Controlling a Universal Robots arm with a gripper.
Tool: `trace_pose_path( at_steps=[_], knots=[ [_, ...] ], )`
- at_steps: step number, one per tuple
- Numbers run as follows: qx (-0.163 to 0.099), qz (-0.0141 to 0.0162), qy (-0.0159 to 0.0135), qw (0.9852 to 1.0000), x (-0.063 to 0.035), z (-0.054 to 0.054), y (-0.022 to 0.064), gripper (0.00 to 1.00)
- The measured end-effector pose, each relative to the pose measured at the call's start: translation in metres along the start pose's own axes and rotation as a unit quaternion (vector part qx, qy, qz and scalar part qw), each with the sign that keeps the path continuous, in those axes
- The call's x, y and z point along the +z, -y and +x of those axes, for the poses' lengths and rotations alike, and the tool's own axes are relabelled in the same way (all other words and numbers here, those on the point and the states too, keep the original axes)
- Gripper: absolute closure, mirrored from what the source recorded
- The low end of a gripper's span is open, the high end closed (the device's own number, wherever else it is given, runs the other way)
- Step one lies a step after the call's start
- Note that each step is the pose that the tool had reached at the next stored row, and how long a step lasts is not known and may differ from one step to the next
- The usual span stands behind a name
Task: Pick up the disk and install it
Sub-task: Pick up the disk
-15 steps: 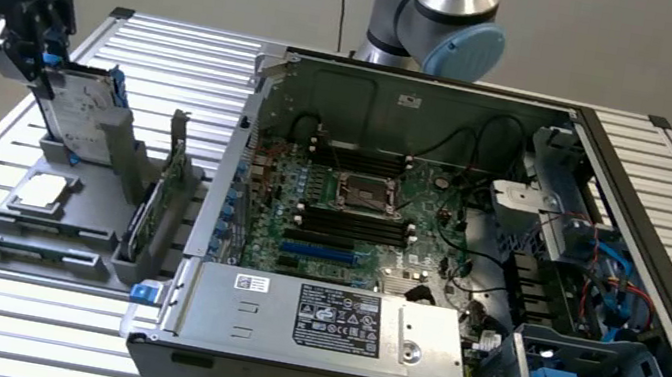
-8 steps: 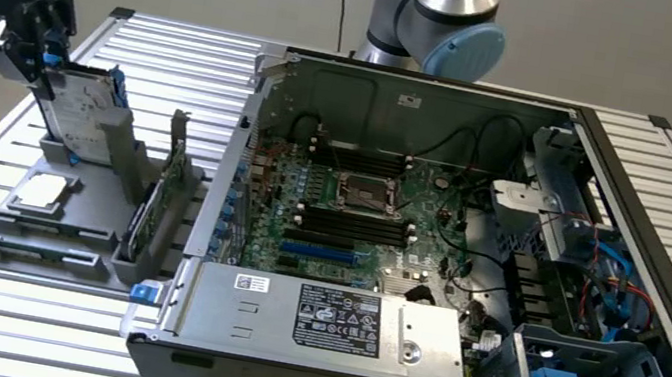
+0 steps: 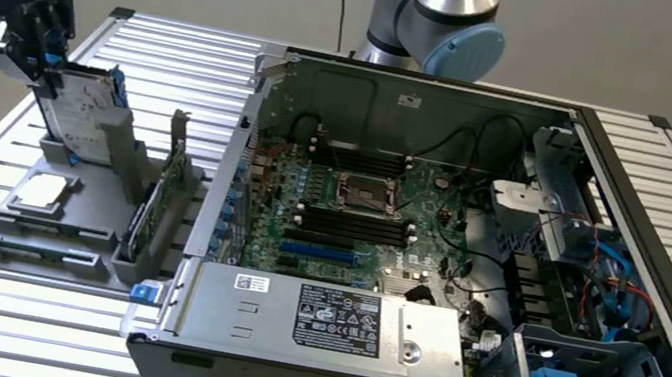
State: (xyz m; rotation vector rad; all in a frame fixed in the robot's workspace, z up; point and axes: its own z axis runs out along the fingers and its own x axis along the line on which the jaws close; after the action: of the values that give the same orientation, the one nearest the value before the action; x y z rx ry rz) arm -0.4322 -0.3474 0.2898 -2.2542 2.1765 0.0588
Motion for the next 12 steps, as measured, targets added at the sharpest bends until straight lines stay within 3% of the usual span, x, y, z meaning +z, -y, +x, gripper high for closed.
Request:
trace_pose_path(
  at_steps=[8, 10, 12],
  knots=[
    [0.000, 0.0000, 0.0000, 1.0000, 0.0006, 0.0000, 0.0000, 0.55],
    [0.000, 0.0000, -0.0001, 1.0000, 0.0006, 0.0001, 0.0000, 0.64],
    [0.000, -0.0001, 0.0000, 1.0000, 0.0007, 0.0001, 0.0000, 0.64]
  ],
)
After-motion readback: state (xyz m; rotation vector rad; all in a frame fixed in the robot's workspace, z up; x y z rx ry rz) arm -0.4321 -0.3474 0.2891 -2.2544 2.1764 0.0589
